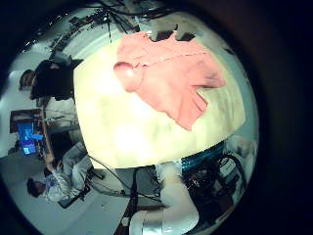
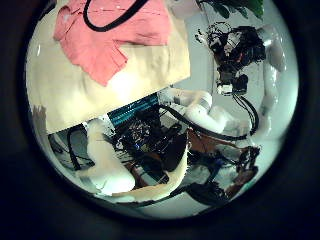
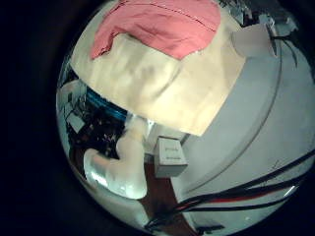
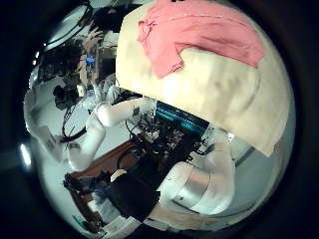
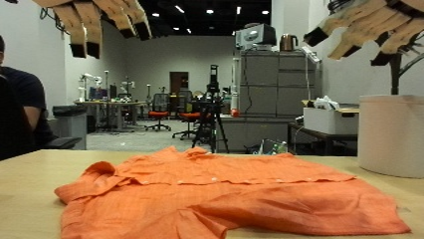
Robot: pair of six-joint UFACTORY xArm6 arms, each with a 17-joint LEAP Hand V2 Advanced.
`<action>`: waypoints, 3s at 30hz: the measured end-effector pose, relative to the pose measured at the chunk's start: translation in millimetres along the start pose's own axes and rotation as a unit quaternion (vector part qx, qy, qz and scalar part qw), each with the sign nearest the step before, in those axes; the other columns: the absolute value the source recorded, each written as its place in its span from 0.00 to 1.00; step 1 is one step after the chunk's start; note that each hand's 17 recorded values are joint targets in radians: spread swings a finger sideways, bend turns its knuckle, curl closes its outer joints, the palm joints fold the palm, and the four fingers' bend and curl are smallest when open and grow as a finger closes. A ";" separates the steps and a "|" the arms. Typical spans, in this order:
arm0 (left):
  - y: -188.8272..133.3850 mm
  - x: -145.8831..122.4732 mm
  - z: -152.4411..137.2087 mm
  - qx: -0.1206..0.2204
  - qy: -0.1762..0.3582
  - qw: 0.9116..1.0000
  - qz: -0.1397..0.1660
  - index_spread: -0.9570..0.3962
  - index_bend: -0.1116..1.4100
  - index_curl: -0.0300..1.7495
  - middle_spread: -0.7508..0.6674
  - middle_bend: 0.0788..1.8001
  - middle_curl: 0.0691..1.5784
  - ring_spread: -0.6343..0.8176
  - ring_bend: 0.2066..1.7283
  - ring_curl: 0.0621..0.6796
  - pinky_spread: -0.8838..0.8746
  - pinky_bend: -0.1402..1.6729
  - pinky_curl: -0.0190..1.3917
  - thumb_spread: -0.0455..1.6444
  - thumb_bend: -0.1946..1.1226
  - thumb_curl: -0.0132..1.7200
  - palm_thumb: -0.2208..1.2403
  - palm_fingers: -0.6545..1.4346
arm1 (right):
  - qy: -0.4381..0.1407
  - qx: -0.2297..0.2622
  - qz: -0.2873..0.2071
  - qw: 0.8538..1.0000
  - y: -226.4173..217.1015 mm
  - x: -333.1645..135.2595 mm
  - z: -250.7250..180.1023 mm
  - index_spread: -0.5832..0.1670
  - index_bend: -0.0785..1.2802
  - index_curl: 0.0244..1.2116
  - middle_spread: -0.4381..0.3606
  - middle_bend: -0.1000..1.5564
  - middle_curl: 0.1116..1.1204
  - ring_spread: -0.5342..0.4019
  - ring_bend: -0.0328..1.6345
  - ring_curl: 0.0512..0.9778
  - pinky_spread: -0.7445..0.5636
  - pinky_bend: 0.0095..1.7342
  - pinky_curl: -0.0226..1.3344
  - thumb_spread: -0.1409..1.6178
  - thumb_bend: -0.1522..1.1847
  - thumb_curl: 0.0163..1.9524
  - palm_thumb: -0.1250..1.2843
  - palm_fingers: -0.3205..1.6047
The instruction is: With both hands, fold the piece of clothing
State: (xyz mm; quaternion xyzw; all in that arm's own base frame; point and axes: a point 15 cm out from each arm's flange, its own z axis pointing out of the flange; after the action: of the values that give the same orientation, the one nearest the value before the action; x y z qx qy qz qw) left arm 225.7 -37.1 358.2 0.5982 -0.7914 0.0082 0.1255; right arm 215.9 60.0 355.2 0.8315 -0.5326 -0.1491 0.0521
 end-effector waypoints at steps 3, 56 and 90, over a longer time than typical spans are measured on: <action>-5.0 4.8 10.2 -0.011 0.000 1.000 0.012 0.69 0.19 0.21 0.67 0.07 0.18 0.76 0.10 0.24 0.75 0.18 0.22 0.60 0.14 0.18 0.19 0.41 | -0.001 0.000 0.005 1.000 0.2 2.0 -0.1 0.33 0.19 0.26 0.65 0.18 0.24 0.82 0.15 0.22 0.88 0.10 0.20 0.73 0.10 0.10 0.14 0.32; -69.7 -32.8 216.0 -0.143 -0.180 0.971 0.070 0.57 0.21 0.21 0.31 0.43 0.41 0.17 0.55 0.59 0.23 0.48 0.32 0.60 0.22 0.23 0.57 0.86 | -0.003 -0.006 0.027 1.000 -1.0 6.6 2.4 0.35 0.19 0.26 0.68 0.18 0.24 0.83 0.15 0.22 0.88 0.10 0.19 0.74 0.10 0.10 0.14 0.32; -60.1 -58.6 113.7 -0.128 -0.176 0.975 0.041 0.19 0.25 0.65 0.10 0.44 0.71 0.13 0.77 0.79 0.13 0.75 0.42 0.60 0.14 0.43 0.79 0.79 | 0.069 -0.028 -0.006 0.997 -71.6 59.8 123.5 0.44 0.19 0.23 0.44 0.25 0.28 0.58 0.30 0.28 0.59 0.11 0.20 0.71 0.11 0.14 0.45 0.43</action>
State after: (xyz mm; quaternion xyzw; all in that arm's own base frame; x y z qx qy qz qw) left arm 276.0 -17.4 227.6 0.5366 -0.8193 -0.1935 0.0587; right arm 264.0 45.6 208.7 0.8411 -0.5185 -0.1066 0.1109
